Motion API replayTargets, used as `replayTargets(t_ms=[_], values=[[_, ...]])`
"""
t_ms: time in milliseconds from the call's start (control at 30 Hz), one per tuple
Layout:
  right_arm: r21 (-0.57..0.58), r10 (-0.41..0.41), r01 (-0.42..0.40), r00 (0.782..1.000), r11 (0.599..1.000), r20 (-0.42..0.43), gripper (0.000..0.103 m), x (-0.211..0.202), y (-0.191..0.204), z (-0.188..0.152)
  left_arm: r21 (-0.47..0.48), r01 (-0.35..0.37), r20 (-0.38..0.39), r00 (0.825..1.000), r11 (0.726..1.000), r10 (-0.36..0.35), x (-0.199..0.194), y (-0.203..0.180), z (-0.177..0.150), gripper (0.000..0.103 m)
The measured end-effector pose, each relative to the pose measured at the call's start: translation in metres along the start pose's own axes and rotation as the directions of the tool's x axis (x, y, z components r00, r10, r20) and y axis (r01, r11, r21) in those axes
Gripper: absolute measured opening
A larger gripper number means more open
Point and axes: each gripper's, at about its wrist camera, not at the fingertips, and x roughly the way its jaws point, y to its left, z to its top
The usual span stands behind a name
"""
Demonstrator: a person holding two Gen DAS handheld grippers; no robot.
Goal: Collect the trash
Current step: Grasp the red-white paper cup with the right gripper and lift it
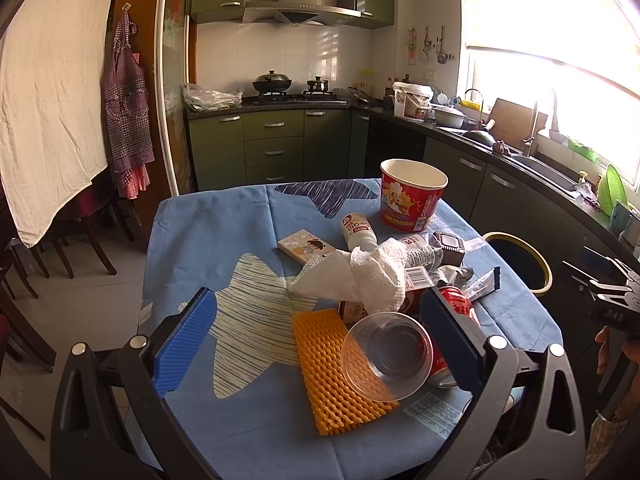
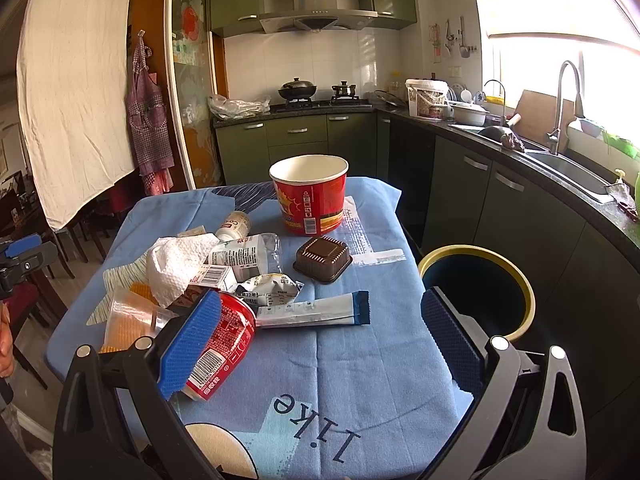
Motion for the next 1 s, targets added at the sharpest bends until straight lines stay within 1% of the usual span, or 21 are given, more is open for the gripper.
replayTargets(t_ms=[267,367,433,533,633,700,767,800,867,900,933,967,1000], values=[[0.001,0.003,-0.003,1.000,1.000,-0.004,0.099,0.001,0.000,0.000,-0.001,0.001,-0.006,1.000,1.000,-0.001,0.002,0.001,0.001,0.097],[-0.017,0.030,-0.031,0.999,0.999,-0.019,0.099,0.005,-0.001,0.008,-0.003,-0.001,-0.007,1.000,1.000,0.001,0.004,0.002,0.003,0.097],[-0.026,0.068,-0.069,0.997,0.997,-0.032,0.099,0.011,-0.006,0.025,-0.004,-0.015,-0.006,1.000,1.000,0.015,0.008,0.006,0.009,0.097],[-0.026,0.097,-0.099,0.993,0.995,-0.065,0.099,0.027,-0.017,0.064,-0.015,-0.066,-0.005,0.998,0.998,0.066,0.022,0.019,0.030,0.097],[-0.001,0.119,-0.120,0.985,0.993,-0.129,0.099,0.057,-0.028,0.111,-0.063,-0.072,-0.004,0.997,0.995,0.072,0.039,0.037,0.051,0.097],[-0.007,0.104,-0.107,0.978,0.994,-0.179,0.099,0.083,-0.031,0.140,-0.091,-0.078,-0.006,0.997,0.993,0.078,0.057,0.050,0.067,0.097],[-0.009,0.082,-0.087,0.967,0.996,-0.241,0.098,0.117,-0.034,0.165,-0.111,-0.075,-0.007,0.997,0.991,0.074,0.074,0.060,0.080,0.097],[0.009,0.084,-0.085,0.959,0.996,-0.272,0.095,0.134,-0.037,0.176,-0.122,-0.074,-0.004,0.997,0.990,0.074,0.082,0.064,0.085,0.097],[0.051,0.099,-0.086,0.932,0.995,-0.347,0.081,0.171,-0.042,0.192,-0.139,-0.071,0.012,0.997,0.988,0.074,0.098,0.070,0.095,0.097],[0.075,0.106,-0.084,0.917,0.994,-0.385,0.077,0.190,-0.045,0.197,-0.145,-0.070,0.019,0.997,0.987,0.074,0.108,0.072,0.100,0.097],[0.094,0.106,-0.073,0.900,0.993,-0.422,0.069,0.210,-0.048,0.202,-0.149,-0.076,0.022,0.997,0.986,0.080,0.118,0.074,0.103,0.097],[0.101,0.094,-0.054,0.888,0.993,-0.449,0.062,0.229,-0.051,0.205,-0.154,-0.077,0.022,0.996,0.985,0.081,0.128,0.076,0.106,0.097],[0.099,0.075,-0.031,0.875,0.995,-0.478,0.058,0.247,-0.053,0.207,-0.158,-0.072,0.021,0.997,0.985,0.076,0.139,0.077,0.107,0.097]])
